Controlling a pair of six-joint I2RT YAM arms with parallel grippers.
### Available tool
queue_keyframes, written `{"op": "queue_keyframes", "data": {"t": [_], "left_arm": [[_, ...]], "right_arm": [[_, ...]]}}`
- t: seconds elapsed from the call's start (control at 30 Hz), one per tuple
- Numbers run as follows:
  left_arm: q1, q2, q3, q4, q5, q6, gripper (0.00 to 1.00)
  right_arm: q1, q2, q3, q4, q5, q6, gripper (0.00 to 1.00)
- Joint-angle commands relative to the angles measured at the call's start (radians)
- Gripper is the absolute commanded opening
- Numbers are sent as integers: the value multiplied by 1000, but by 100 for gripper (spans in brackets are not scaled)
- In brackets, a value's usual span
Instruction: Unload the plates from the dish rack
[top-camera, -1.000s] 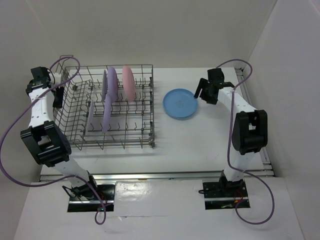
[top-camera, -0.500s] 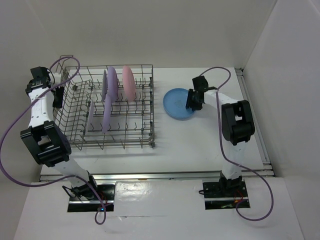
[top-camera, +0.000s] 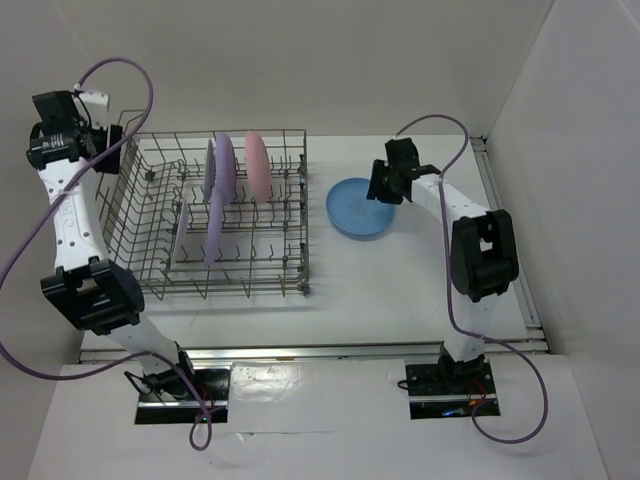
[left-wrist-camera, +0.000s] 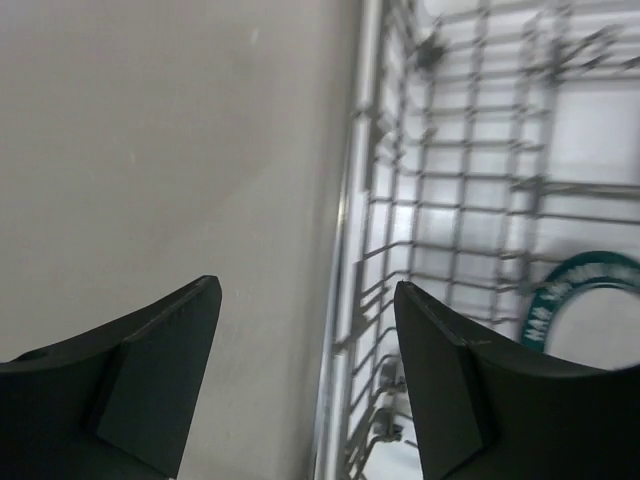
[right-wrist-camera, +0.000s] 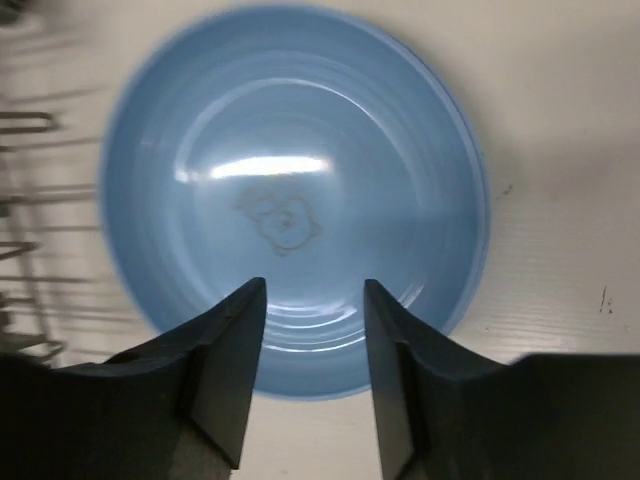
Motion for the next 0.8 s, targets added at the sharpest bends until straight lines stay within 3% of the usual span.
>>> {"op": "queue_keyframes", "data": {"t": [0.0, 0.17, 0.3, 0.37, 0.53, 0.77], "left_arm": [[-62, -95, 104, -65, 135, -13, 84], [-275, -104, 178, -330, 398, 41, 87], [-346, -86, 80, -456, 597, 5, 86], [-367, -75, 48, -467, 608, -6, 84], [-429, -76, -49, -434, 437, -48, 74], [-534, -108, -215, -354, 418, -97, 62]], "right_arm": [[34, -160, 77, 58, 33, -7, 53], [75, -212, 57, 69, -53, -7, 62], [132, -247, 44, 104, -139, 25, 69], [162, -258, 20, 148, -162, 16, 69], [219, -258, -12, 218, -241, 61, 70], [271, -194, -60, 278, -287, 124, 70]]}}
